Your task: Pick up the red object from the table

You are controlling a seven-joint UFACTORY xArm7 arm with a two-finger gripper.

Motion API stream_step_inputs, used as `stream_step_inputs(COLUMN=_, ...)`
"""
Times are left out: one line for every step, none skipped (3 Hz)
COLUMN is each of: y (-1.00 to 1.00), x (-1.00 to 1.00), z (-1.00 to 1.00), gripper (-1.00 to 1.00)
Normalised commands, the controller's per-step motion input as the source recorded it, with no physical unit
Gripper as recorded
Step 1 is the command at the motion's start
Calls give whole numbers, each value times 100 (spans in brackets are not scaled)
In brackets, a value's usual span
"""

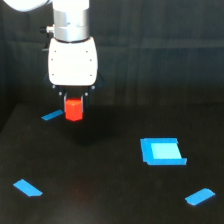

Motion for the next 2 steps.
stream_step_inputs(y=-4, x=15, z=96, gripper=-100)
stream_step_inputs(y=-14, x=23, z=69, gripper=-100)
